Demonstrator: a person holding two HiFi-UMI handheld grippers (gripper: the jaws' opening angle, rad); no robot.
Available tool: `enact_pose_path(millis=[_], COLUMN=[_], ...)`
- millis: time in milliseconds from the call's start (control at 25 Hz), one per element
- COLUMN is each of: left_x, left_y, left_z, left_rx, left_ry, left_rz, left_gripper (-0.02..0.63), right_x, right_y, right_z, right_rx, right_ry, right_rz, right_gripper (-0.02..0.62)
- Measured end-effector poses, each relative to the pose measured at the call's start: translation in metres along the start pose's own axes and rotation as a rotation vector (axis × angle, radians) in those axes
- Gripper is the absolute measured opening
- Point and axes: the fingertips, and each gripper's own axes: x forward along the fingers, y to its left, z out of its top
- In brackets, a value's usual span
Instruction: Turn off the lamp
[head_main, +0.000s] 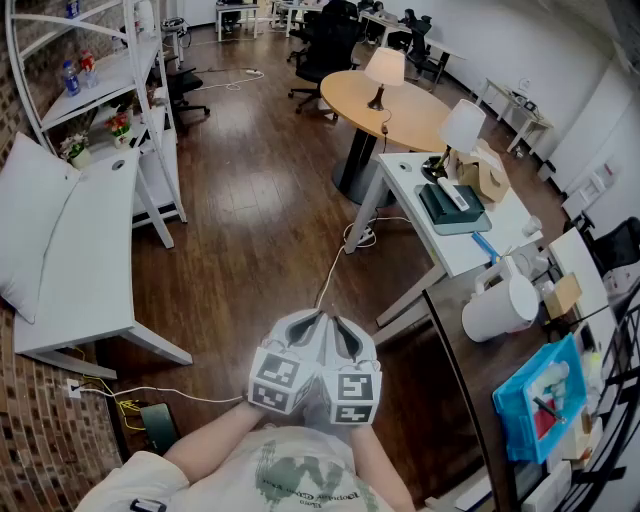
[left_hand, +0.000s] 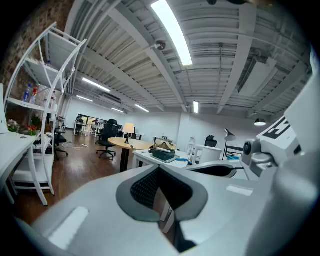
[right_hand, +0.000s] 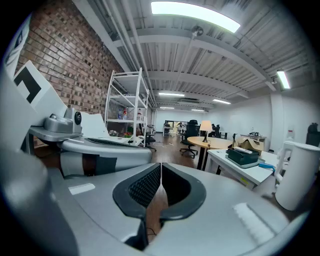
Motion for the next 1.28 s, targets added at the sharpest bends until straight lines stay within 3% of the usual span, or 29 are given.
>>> enact_pose_path(millis=[440, 800, 1280], left_x=[0.141, 0.252, 0.313], left_y=[0.027, 0.017, 0.028], left_z=[0.028, 0.054, 0.071], left_rx=[0.022, -0.008, 0.008], left_ry=[0.048, 0.050, 0.043], left_rz=[0.102, 0.134, 0.178], left_gripper=[0.000, 0.000, 0.000], right_x=[0.096, 0.146, 0.186], right_y=[-0.110, -0.212, -0.259], right_z=[0.028, 0.055, 0.067], right_rx=[0.021, 0.052, 0.042], right_ry=[-0.031, -0.063, -0.081], right_rz=[0.084, 0.107, 0.143], right_gripper=[0.040, 0.043, 0.049])
